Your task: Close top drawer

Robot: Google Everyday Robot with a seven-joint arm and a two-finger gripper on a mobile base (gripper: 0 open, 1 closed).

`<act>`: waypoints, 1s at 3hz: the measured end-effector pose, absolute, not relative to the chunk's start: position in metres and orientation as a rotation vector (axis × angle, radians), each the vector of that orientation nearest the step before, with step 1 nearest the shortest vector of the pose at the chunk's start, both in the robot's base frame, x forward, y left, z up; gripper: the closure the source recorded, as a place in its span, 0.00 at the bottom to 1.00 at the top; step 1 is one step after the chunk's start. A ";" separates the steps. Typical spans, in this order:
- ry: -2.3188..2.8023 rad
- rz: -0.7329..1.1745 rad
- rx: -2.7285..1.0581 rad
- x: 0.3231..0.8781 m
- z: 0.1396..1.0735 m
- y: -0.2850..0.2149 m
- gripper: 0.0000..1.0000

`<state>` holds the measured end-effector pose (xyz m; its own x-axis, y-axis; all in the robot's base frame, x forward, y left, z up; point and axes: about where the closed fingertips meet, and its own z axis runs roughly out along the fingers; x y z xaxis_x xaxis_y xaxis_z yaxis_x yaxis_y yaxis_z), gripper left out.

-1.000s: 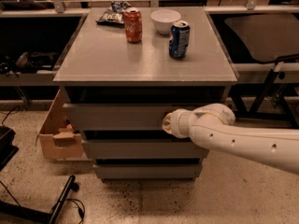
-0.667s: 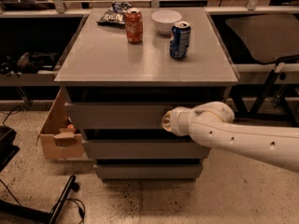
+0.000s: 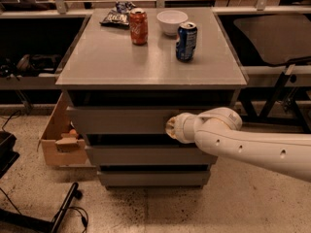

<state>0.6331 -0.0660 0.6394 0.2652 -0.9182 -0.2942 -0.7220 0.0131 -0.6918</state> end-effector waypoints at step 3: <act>1.569 -0.108 -1.879 0.532 0.681 -0.044 1.00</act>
Offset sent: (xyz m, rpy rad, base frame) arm -0.1941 0.0080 0.0474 -0.0533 0.4571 0.2334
